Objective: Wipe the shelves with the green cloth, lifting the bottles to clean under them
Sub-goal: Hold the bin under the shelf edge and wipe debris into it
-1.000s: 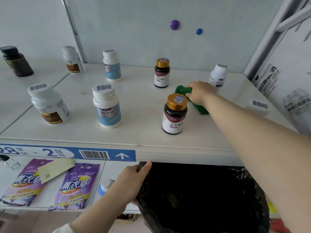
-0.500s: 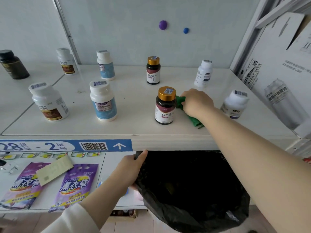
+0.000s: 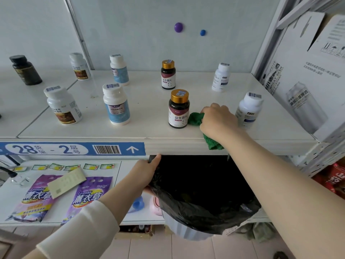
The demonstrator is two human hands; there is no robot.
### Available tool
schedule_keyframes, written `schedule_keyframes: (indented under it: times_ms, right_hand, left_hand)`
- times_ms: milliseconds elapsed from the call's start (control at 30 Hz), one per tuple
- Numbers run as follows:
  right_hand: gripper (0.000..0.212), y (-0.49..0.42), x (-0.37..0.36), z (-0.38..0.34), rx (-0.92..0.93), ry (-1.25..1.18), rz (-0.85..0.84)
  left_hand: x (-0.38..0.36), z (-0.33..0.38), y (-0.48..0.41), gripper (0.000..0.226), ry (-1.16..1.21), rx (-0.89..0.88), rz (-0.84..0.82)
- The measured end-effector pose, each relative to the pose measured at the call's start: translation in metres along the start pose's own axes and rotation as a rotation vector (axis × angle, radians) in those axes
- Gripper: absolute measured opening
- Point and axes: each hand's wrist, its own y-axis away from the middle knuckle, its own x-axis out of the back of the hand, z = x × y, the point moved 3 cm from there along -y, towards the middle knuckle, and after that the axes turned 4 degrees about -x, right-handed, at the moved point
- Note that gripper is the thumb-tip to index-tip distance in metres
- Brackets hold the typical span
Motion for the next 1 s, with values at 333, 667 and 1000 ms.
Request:
schedule_keyframes:
  times_ms: [333, 667, 1000]
  right_hand:
    - [0.029, 0.085, -0.015, 0.031, 0.217, -0.058, -0.124]
    - [0.03, 0.095, -0.034, 0.022, 0.21, -0.427, -0.25]
    - [0.03, 0.093, -0.005, -0.073, 0.324, -0.559, -0.151]
  left_hand:
    - [-0.003, -0.01, 0.013, 0.046, 0.019, 0.005, 0.028]
    - [0.026, -0.041, 0.041, 0.053, 0.015, 0.059, 0.082]
    - [0.114, -0.058, 0.039, 0.052, 0.053, 0.055, 0.134]
